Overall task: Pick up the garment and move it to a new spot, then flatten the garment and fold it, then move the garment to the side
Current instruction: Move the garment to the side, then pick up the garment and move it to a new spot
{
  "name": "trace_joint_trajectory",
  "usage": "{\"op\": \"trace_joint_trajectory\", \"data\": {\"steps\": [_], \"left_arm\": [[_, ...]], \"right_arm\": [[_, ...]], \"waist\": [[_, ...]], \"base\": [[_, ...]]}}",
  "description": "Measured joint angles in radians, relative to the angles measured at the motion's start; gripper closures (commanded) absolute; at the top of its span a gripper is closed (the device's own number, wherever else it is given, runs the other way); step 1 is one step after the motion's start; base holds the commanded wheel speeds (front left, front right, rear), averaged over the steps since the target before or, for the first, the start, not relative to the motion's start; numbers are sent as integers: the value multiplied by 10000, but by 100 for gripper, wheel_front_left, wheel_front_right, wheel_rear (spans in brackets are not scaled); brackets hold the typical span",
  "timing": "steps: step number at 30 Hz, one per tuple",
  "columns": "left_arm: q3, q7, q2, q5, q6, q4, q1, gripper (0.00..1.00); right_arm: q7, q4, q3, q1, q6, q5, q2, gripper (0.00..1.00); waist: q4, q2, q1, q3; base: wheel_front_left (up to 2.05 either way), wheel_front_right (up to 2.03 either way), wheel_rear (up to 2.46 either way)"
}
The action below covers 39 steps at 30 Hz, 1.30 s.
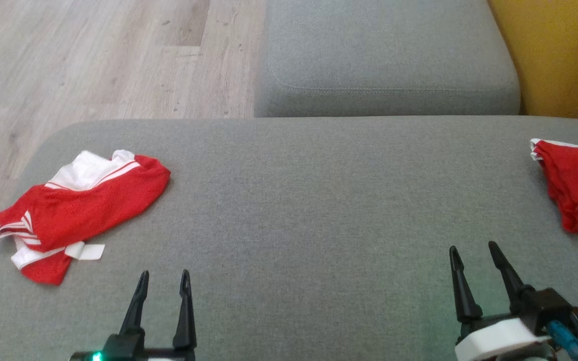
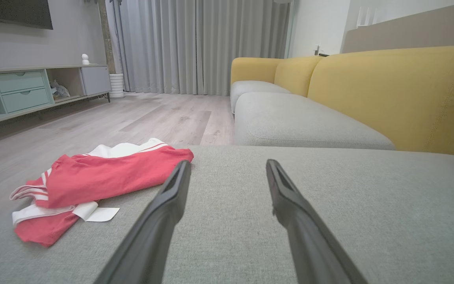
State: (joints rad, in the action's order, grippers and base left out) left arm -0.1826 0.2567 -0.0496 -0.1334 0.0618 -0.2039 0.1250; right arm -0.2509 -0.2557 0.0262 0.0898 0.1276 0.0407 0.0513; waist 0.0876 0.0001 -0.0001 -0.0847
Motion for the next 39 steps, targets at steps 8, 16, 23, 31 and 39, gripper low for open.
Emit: {"op": "trace_joint_trajectory", "data": {"steps": [8, 16, 23, 31, 39], "left_arm": [[186, 0, 0, 119, -6, -84, 153, 0], [217, 0, 0, 201, -6, -92, 153, 0], [236, 0, 0, 201, -17, -100, 149, 0], [272, -2, 0, 199, -6, 25, 114, 0], [259, -2, -6, 201, -6, 313, 28, 0]], "right_arm": [[0, 163, -36, 110, 0, -65, -54, 0], [0, 169, -2, 136, 0, 19, -56, 0], [0, 167, -17, 198, 0, 35, -58, 0], [0, 171, -180, 256, 0, 35, -61, 0], [0, 224, -88, 276, 0, 121, -67, 0]], "waist": [[-47, 0, 2, -18], [-24, 0, 1, -1], [-4, 0, 2, 64], [530, 0, 2, 160], [1782, 0, 2, 218]], "base": [[0, 0, 0], [0, 0, 0], [0, 0, 0], [0, 0, 0], [0, 0, 0]]}}
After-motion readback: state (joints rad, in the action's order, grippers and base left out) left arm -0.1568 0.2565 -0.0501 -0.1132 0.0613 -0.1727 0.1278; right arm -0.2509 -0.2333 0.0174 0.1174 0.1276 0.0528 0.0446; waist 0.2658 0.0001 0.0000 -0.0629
